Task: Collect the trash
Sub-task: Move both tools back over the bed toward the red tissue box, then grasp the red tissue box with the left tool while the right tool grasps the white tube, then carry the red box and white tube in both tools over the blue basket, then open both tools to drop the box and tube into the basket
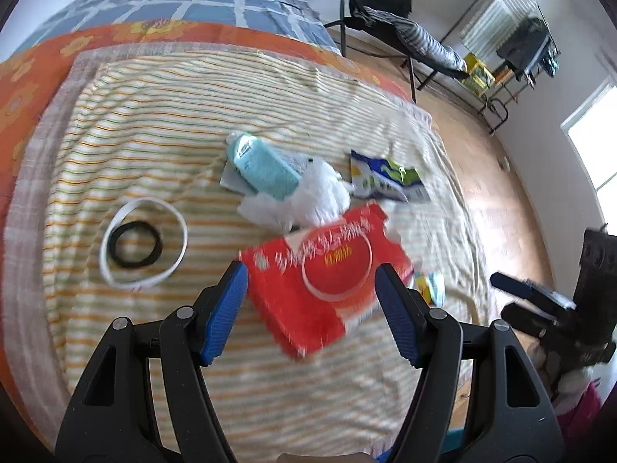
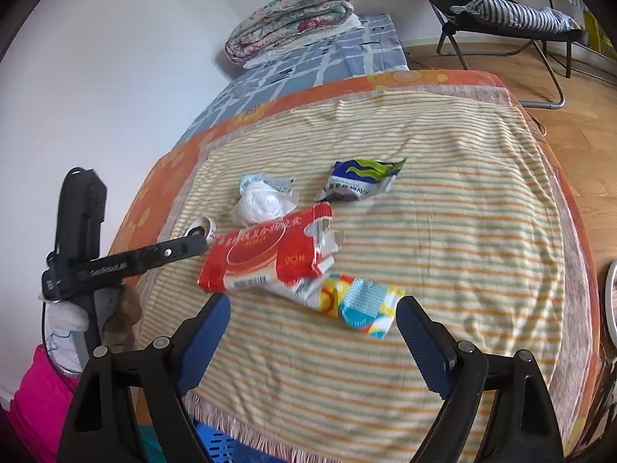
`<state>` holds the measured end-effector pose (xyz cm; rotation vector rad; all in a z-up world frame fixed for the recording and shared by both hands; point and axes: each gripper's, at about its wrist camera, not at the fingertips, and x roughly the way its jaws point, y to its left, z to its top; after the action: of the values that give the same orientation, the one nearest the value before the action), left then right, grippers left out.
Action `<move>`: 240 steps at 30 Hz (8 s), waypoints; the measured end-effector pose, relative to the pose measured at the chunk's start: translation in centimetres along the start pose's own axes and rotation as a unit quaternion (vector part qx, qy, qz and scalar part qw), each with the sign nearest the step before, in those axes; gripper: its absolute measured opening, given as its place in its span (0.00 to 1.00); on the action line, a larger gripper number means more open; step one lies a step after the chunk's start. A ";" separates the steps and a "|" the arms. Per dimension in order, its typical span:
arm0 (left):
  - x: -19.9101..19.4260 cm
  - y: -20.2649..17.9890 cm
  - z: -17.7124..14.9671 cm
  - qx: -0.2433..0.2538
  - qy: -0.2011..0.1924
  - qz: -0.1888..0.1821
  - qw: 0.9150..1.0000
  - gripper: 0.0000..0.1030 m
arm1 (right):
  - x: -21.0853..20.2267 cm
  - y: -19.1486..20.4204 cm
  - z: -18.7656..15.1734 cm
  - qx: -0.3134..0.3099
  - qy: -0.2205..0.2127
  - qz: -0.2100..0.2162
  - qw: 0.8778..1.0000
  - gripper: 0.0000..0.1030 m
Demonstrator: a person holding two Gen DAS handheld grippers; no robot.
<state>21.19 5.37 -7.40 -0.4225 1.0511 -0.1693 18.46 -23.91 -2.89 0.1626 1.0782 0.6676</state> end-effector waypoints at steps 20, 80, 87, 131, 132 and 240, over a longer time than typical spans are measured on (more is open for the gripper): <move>4.3 0.7 0.9 0.008 0.050 -0.026 0.998 0.68 | 2.3 -2.1 1.1 0.021 0.015 0.002 1.000 0.81; -1.1 -1.3 -11.4 0.183 0.081 0.163 0.966 0.89 | 9.4 -0.2 2.3 -0.013 0.067 -0.005 0.998 0.66; -2.1 0.3 -12.6 0.172 0.092 0.164 0.967 0.89 | 10.2 1.5 0.9 -0.003 0.149 0.078 0.986 0.66; -6.8 -1.8 -13.5 0.166 0.017 0.133 0.977 0.87 | 3.1 8.6 -4.0 -0.171 0.064 -0.016 0.983 0.23; -7.1 -2.0 -13.6 0.165 0.015 0.128 0.978 0.87 | 2.8 8.5 -4.2 -0.171 0.063 -0.015 0.983 0.23; -8.9 -4.6 -17.5 0.129 0.006 0.092 0.987 0.87 | -5.3 4.8 -10.5 -0.064 0.009 -0.054 0.996 0.91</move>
<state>1.84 -0.29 -5.77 -0.0898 1.0576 -0.1408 5.91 -25.15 -1.84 -0.0117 1.0506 0.6403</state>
